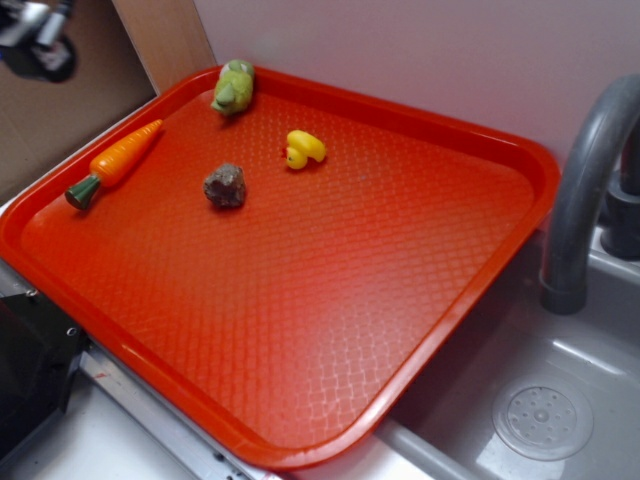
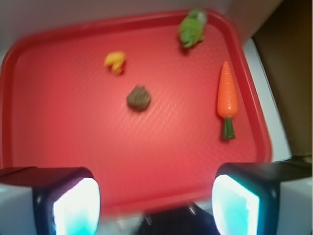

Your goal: Grab the green animal.

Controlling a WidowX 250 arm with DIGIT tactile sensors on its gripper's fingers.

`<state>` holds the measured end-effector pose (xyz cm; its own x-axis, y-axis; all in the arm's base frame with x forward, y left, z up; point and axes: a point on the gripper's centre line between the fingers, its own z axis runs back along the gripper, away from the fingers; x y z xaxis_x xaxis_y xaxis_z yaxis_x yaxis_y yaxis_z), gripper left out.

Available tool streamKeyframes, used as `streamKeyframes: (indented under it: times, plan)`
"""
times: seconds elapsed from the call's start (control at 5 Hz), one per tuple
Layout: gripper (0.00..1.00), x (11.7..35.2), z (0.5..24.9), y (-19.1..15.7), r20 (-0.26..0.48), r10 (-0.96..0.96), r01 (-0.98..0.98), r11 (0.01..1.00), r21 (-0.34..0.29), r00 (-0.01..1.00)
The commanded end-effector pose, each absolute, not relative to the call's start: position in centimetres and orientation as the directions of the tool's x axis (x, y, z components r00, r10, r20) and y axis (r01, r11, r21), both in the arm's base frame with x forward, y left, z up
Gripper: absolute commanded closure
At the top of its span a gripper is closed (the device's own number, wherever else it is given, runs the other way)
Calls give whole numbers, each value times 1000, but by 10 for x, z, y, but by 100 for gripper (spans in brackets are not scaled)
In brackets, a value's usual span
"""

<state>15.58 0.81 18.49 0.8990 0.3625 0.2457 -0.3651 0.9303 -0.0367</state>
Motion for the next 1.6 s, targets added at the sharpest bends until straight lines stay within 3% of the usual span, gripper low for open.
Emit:
streamKeyframes:
  times: [0.0, 0.2, 0.4, 0.6, 1.0, 1.2, 1.4]
  plan:
    - [0, 232, 139, 55, 411, 463, -506, 863, -5, 785]
    - [0, 266, 118, 73, 425, 471, -531, 847, 27, 773]
    - [0, 282, 104, 75, 437, 373, -456, 884, 99, 819]
    - [0, 294, 91, 87, 426, 404, -486, 868, 100, 809]
    - [0, 317, 94, 119, 466, 421, -539, 828, 151, 778]
    - [0, 327, 89, 146, 461, 444, -555, 821, 134, 768]
    - [0, 337, 74, 159, 420, 431, -543, 816, 196, 799]
